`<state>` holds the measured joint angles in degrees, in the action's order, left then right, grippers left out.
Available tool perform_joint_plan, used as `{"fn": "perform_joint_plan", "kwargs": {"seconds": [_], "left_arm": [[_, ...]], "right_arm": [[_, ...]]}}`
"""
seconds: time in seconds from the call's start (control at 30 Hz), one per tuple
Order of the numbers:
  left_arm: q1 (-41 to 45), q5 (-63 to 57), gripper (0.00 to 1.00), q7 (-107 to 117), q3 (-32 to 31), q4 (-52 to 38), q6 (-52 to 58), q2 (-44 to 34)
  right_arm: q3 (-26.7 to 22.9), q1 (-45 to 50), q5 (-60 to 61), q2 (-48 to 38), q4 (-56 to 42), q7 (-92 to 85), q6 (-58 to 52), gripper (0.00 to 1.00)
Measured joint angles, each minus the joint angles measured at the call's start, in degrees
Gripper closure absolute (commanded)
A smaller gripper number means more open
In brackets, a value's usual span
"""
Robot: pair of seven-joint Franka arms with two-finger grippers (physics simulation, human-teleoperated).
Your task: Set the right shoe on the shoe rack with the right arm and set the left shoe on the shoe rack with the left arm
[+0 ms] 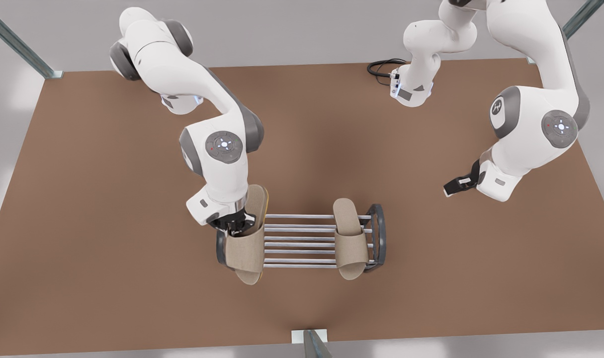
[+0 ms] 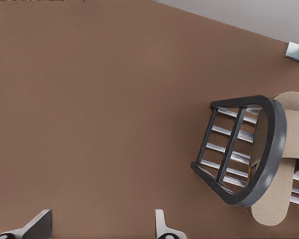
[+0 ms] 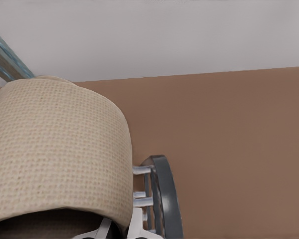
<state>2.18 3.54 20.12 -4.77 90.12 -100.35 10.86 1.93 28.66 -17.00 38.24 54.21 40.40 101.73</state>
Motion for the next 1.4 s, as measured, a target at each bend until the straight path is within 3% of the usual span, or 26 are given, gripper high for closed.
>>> {"fn": "perform_joint_plan", "kwargs": {"seconds": [0.37,0.8,0.83,0.87,1.4], "left_arm": [[0.1,-1.4,0.00,-6.4,0.0,0.0,-0.2,0.9],[0.1,-1.5,0.00,-10.3,0.0,0.0,-0.3,1.8],[0.1,-1.5,0.00,-10.5,0.0,0.0,-0.3,1.9],[0.1,-1.5,0.00,-10.7,0.0,0.0,-0.3,1.9],[0.2,-1.8,0.00,-12.6,0.0,-0.7,-0.3,2.5]], "right_arm": [[0.1,3.8,0.0,2.4,0.9,12.2,6.8,0.79],[0.0,3.9,-0.4,1.9,13.0,19.9,13.7,0.79],[0.0,3.9,-0.6,1.9,13.3,20.3,14.1,0.69],[0.0,3.9,-0.9,1.9,13.6,20.6,14.4,0.00],[0.1,3.8,-2.5,0.7,16.7,24.5,16.0,0.00]]}}
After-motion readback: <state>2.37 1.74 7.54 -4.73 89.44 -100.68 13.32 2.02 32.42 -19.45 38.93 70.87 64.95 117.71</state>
